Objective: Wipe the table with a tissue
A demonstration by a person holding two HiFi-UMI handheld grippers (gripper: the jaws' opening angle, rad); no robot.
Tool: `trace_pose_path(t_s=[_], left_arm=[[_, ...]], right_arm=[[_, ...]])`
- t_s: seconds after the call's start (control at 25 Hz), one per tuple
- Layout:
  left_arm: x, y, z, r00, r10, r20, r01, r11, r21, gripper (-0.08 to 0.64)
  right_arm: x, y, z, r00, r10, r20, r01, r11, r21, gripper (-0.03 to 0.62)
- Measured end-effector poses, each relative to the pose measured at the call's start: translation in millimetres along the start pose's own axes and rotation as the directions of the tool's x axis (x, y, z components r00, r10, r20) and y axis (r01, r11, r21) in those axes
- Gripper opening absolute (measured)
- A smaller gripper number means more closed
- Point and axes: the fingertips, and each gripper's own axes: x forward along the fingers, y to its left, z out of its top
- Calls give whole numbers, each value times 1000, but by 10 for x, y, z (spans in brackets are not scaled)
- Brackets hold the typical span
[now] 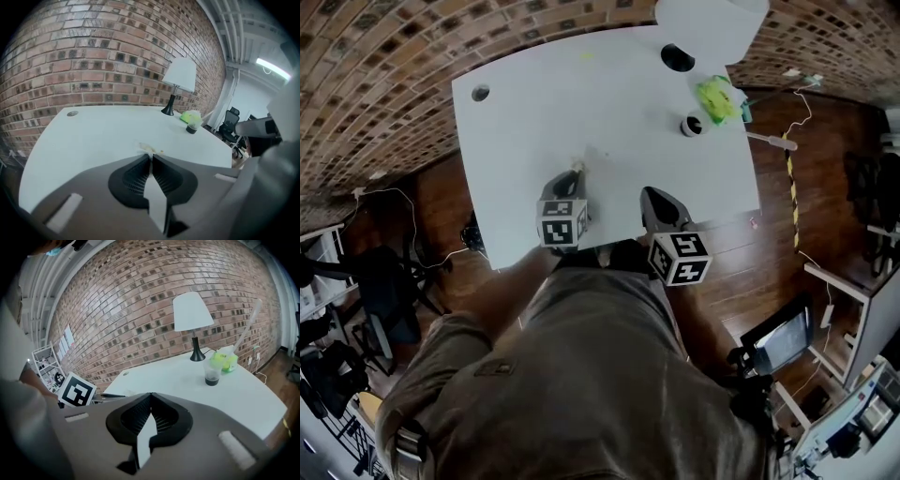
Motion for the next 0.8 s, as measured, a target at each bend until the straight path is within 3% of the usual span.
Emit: trace_pose_path(t_s=[0.8], left_arm=[[550,-60,-128,993,54,-109,-59,998,-39,23]], right_arm=[[180,-538,46,997,6,-72,-4,1000,30,11]])
